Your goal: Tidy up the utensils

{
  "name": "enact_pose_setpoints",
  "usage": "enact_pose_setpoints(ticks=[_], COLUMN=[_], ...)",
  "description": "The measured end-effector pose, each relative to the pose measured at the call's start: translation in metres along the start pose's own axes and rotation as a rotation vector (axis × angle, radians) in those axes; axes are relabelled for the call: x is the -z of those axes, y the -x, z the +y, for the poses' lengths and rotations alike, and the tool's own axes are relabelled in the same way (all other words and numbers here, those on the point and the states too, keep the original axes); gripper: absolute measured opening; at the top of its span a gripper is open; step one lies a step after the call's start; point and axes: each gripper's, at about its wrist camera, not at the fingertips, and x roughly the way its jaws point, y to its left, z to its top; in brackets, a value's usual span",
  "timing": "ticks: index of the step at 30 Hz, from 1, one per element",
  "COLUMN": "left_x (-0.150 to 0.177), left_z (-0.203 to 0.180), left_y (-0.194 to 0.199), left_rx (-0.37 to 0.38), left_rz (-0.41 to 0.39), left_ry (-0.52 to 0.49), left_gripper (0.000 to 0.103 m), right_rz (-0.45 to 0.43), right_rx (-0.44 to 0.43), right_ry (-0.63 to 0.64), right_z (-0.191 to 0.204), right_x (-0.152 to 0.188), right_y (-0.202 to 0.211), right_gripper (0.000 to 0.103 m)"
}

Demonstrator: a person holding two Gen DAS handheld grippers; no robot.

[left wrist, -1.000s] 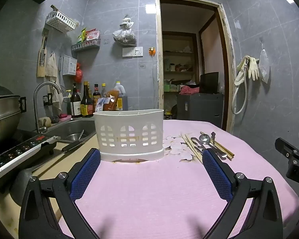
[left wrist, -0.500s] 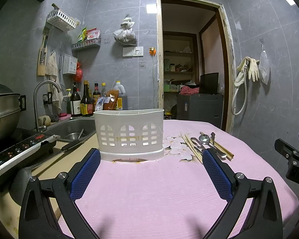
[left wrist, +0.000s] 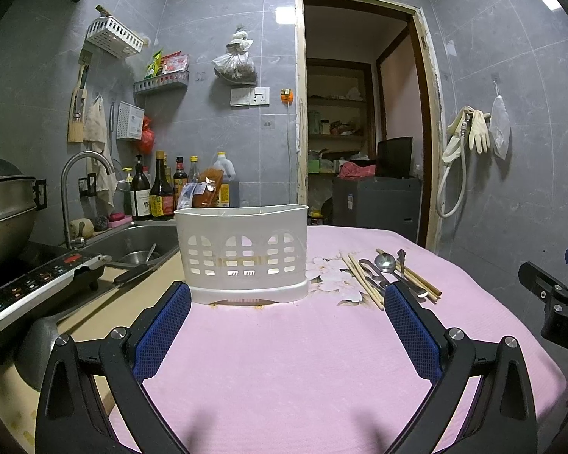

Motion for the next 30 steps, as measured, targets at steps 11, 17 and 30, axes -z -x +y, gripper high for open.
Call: enact_pose_setpoints(ticks=[11,17,30], left_x=[-0.0003,-0.0005,-0.0006], left_z=[0.0017,0.0027,0.0026], left_y=[0.0006,0.0011,0.0008], left_rx=[0.001,0.002,0.003], left_rz=[0.0,-0.001,-0.001], left_ry=[0.004,0.005,0.007], left_gripper=[0.1,0.1,0.1], right_rz=[0.001,0.001,0.001], right_rx=[0.0,0.0,0.0], right_ry=[0.001,0.001,0.001], right_z=[0.0032,0.0037,0.0041], right_x=[0.0016,0.002,0.0018], right_y=[-0.0002,-0.0002,-0.0005], right_gripper=[0.103,0.103,0.103])
